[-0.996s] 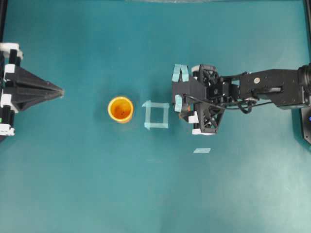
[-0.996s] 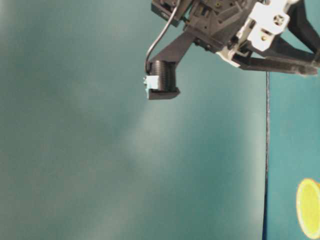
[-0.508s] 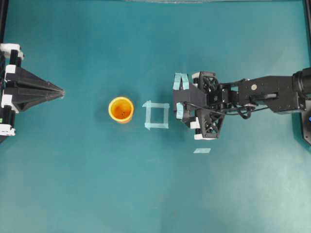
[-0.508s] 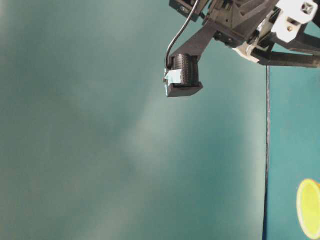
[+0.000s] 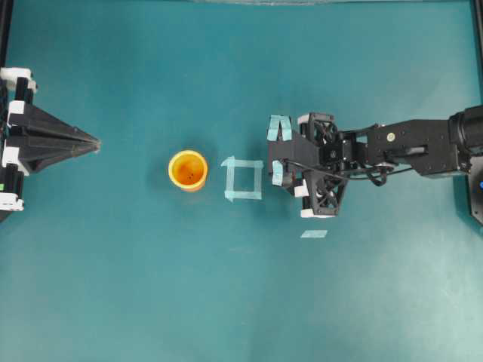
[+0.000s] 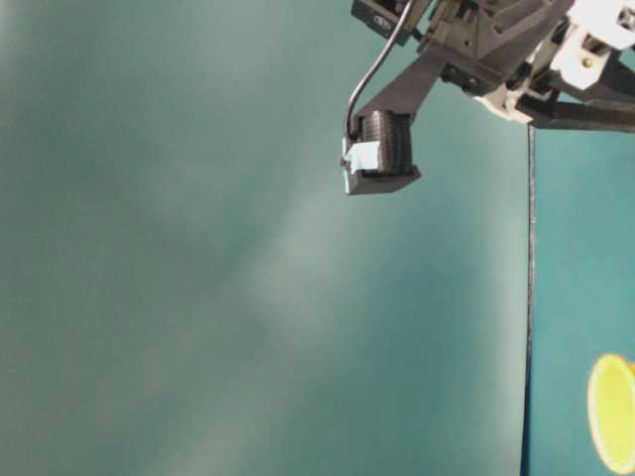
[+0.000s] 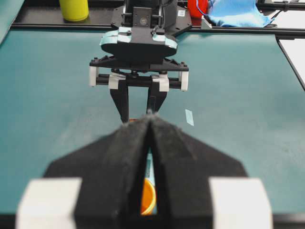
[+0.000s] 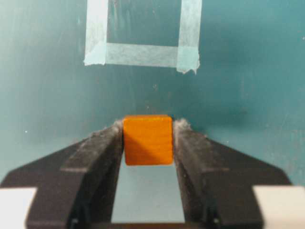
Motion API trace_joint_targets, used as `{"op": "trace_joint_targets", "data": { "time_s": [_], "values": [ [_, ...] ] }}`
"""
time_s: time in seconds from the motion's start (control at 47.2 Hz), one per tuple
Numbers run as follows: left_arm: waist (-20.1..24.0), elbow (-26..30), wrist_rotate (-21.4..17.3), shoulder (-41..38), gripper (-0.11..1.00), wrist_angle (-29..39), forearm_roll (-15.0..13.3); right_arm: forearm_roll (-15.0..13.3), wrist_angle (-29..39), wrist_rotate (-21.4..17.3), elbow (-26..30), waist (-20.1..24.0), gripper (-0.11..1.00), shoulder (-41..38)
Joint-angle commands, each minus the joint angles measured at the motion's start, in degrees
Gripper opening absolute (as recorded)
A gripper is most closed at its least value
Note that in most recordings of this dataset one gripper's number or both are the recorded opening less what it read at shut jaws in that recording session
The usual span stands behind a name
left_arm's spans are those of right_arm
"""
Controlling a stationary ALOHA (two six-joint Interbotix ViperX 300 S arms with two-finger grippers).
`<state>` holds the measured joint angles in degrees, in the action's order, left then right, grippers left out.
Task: Move the block to the left with right arm.
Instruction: 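Lower the open right gripper around the orange cube and close it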
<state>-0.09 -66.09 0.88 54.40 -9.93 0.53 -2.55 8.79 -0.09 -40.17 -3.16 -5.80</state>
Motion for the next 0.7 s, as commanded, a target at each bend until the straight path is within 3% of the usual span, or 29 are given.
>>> {"op": "trace_joint_targets", "data": {
  "time_s": [0.0, 0.678],
  "values": [
    [-0.09, 1.76, 0.0, -0.35, 0.0, -0.26, 0.0, 0.18, 0.35, -0.35, 1.14, 0.18, 0.41, 1.23],
    [0.0, 1.85, 0.0, -0.26, 0.0, -0.09, 0.09, 0.26, 8.0, -0.44, 5.27, 0.18, 0.41, 10.02]
  ]
}}
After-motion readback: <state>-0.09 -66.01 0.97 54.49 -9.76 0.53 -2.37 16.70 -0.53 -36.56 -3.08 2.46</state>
